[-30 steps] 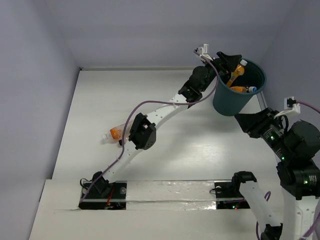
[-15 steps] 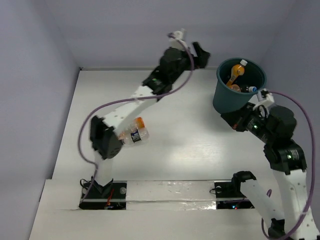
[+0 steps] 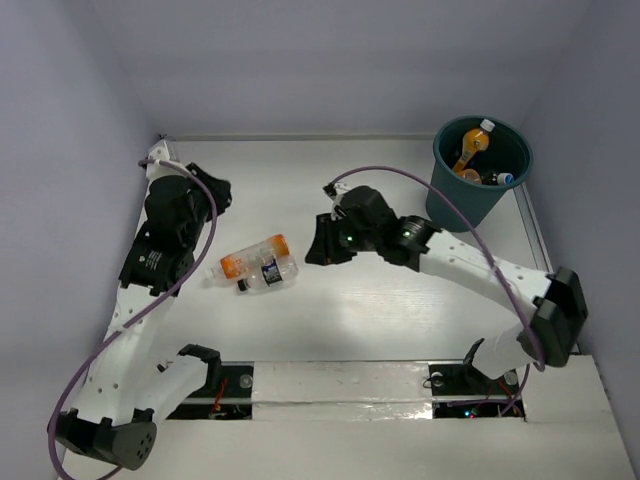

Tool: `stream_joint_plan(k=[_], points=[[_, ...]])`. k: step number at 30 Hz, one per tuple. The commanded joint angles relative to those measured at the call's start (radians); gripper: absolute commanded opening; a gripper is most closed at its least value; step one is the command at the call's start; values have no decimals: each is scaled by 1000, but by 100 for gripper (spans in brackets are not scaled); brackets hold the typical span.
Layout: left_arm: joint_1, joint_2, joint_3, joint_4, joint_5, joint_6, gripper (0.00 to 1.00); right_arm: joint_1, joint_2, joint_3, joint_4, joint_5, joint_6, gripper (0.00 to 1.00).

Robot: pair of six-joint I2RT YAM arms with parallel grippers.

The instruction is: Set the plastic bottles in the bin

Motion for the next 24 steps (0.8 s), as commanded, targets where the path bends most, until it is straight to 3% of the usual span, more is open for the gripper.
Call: stream_joint_plan(k=[1, 3, 4, 7, 11, 24], points=[[56, -64, -104, -167, 50, -22, 23, 26, 73, 89, 85, 144, 82, 60], [66, -90, -143, -196, 58, -46, 31, 52, 104, 91, 94, 181, 196, 78], [67, -113, -181, -201, 60, -58, 42, 52, 115, 82, 115, 216, 246, 90], [77, -138, -230, -207, 70, -83, 63, 87, 112, -13, 204, 310, 441, 100], [77, -126, -237, -213, 79, -56, 78, 87, 112, -176, 333, 339, 712, 100], [65, -103, -223, -227, 106, -25, 82, 142, 392, -58, 399, 376, 1059, 100]])
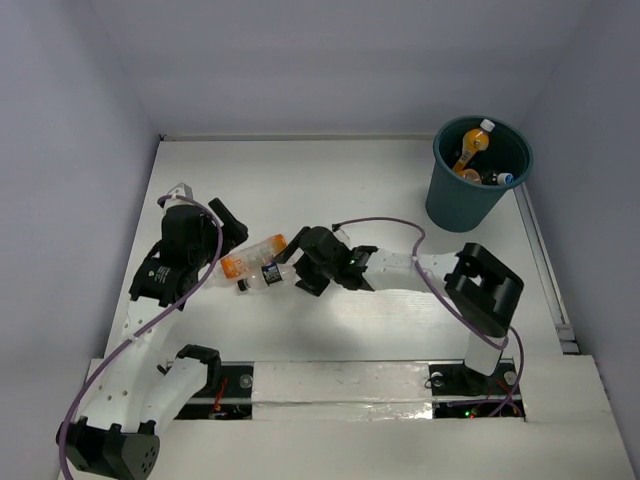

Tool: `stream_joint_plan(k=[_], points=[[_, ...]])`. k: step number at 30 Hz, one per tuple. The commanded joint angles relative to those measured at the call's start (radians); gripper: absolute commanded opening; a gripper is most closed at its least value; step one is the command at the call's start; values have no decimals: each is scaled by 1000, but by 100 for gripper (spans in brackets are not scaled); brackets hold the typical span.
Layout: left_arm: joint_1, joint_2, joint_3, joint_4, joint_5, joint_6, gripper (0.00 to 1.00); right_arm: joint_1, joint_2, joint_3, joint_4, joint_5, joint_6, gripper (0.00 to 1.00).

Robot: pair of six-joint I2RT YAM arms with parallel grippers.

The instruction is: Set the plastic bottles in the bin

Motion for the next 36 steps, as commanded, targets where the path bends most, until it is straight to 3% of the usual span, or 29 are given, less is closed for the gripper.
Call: stream_joint_plan(k=[1, 8, 13, 22, 28, 36], points=[[-22, 6, 19, 7, 1, 21, 82, 22, 62, 67, 67, 37, 140, 100], [-34, 24, 10, 41, 9, 34, 82, 22, 140, 80, 55, 39, 240, 96], [-34, 29, 16, 42, -2, 57, 82, 22, 162, 55, 50, 37, 274, 87], [-16, 145, 28, 19, 56, 163, 84, 22, 215, 86, 30, 13, 246, 82], [-7, 162, 16, 16, 56, 153, 84, 22, 247, 90, 30, -4, 222, 83], [3, 214, 39, 4, -25, 179, 84, 13, 228, 57, 19, 2, 173, 58]])
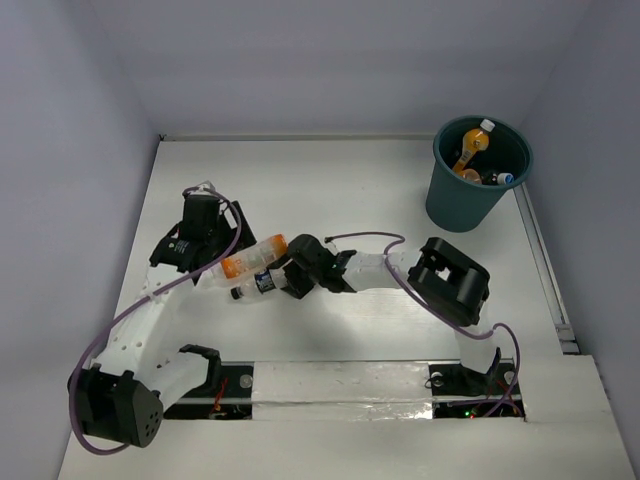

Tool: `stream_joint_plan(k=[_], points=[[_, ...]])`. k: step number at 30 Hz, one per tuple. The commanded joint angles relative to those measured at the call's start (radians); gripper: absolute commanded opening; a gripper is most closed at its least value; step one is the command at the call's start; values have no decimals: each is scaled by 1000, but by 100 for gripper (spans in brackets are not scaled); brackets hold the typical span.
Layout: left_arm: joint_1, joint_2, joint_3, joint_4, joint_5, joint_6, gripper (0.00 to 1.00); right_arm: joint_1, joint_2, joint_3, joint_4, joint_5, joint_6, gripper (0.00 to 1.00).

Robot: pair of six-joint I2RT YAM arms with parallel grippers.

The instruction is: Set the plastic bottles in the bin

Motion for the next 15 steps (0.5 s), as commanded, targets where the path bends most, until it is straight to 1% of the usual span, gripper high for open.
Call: stream_joint_plan(k=[1, 4, 5, 7, 8, 9, 11, 12, 13, 14, 15], points=[[9, 17, 43, -11, -30, 32, 84, -3, -16, -54, -48, 24, -63, 52], [9, 33, 62, -6, 19, 67, 84, -3, -92, -104, -43, 54, -136, 48], [9, 42, 80, -9, 33, 80, 84, -3, -167, -145, -38, 59, -162, 47], [9, 66, 98, -15, 88, 116, 84, -3, -261, -190, -37, 77, -245, 46], [9, 73, 111, -15, 111, 130, 82, -3, -378, -241, -41, 92, -296, 46], [9, 79, 118, -26, 135, 142, 81, -3, -443, -261, -53, 134, -316, 46], [9, 87, 128, -32, 137, 155, 78, -24, -572, -287, -125, 184, -403, 46], [9, 82, 128, -32, 142, 156, 78, -43, -697, -292, -200, 236, -428, 45], [9, 76, 126, -32, 142, 153, 77, -67, -759, -287, -234, 260, -463, 44], [9, 61, 120, -28, 154, 147, 77, -133, -874, -269, -265, 304, -538, 44], [9, 60, 115, -21, 163, 141, 77, -173, -927, -252, -297, 324, -578, 44]])
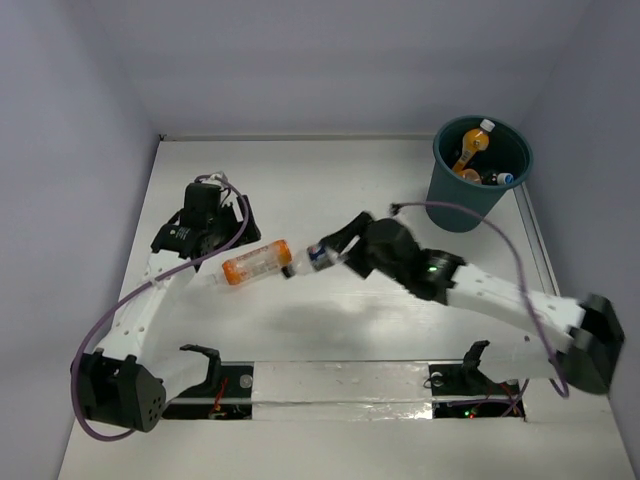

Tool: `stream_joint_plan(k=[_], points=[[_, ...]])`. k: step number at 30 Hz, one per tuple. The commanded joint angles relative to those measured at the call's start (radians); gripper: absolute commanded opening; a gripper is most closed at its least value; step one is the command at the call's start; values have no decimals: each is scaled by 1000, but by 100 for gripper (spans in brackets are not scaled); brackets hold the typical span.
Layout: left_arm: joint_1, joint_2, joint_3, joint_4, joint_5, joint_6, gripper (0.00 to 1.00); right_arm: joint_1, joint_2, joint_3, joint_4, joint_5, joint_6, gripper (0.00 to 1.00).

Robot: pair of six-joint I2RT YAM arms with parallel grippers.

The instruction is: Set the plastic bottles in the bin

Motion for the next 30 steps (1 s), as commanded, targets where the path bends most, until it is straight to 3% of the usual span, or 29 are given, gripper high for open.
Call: stream_joint_plan(k=[1, 4, 9, 14, 19, 22, 23, 27, 30], points=[[3, -44, 20, 1, 52, 15, 77, -163, -256, 70, -166, 202, -247, 43], [3, -77, -3, 14, 81, 1, 76, -369, -350, 226, -230, 260, -459, 43], [3, -98, -29, 4, 149, 34, 77, -613, -270, 501, -365, 393, -765, 43], [-17, -117, -46, -39, 178, 87, 77, -837, -145, 653, -399, 357, -876, 43], [-17, -201, -82, -45, 207, 93, 77, -914, 69, 838, -494, 291, -965, 48], [-17, -238, -93, -56, 224, 85, 77, -925, 148, 970, -599, 286, -1002, 93], [-17, -242, -89, -56, 230, 78, 77, -925, 156, 1002, -641, 282, -1005, 100], [-17, -267, -35, -44, 229, 56, 77, -925, 84, 1038, -622, 147, -992, 100], [-17, -273, 25, -18, 221, 32, 77, -833, 9, 965, -599, 26, -943, 88]])
